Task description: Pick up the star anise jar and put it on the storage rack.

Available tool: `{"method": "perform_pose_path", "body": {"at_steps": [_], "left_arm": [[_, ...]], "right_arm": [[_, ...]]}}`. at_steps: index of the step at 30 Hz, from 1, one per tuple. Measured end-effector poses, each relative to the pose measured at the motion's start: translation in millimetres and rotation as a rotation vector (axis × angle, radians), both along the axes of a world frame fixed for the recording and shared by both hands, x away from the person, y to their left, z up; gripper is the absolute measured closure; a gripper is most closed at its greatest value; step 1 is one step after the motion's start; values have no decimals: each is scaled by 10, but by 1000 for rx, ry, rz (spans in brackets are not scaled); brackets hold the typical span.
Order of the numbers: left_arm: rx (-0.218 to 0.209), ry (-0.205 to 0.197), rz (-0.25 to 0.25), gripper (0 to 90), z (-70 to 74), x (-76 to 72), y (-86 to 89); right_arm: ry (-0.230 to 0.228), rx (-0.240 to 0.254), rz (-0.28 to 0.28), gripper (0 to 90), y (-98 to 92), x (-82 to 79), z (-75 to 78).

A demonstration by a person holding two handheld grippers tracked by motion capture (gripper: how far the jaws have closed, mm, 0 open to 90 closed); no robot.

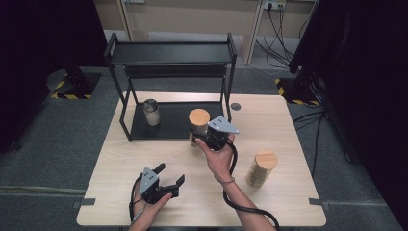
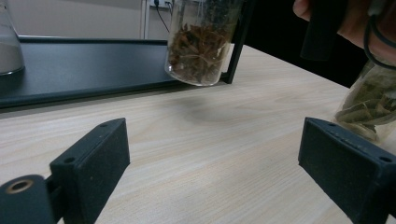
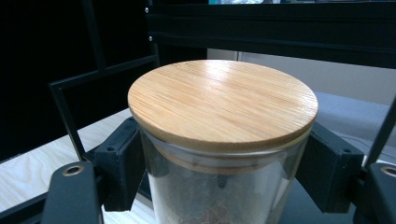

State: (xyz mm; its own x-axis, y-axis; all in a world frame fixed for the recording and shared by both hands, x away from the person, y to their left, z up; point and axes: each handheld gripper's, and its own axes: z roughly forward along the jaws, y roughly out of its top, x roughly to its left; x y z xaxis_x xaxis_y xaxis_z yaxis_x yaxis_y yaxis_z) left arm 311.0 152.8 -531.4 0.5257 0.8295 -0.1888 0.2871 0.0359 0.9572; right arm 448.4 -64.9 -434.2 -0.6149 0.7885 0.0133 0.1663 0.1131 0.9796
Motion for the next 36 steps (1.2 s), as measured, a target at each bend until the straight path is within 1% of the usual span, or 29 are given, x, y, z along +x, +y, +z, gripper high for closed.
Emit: {"method": "perform_pose_path", "body": {"at_steps": [9,20,36], "left_arm": [[-1,0,-2,82,0,1,1],[-2,4,-2,81,0,4,5],[-2,3,-5,82,0,4,5]], "right_arm": [[3,-3,13,255,127,73,33],[1,-5,13,255,239,190,89],[16,-6,1,255,373,400,75]]}}
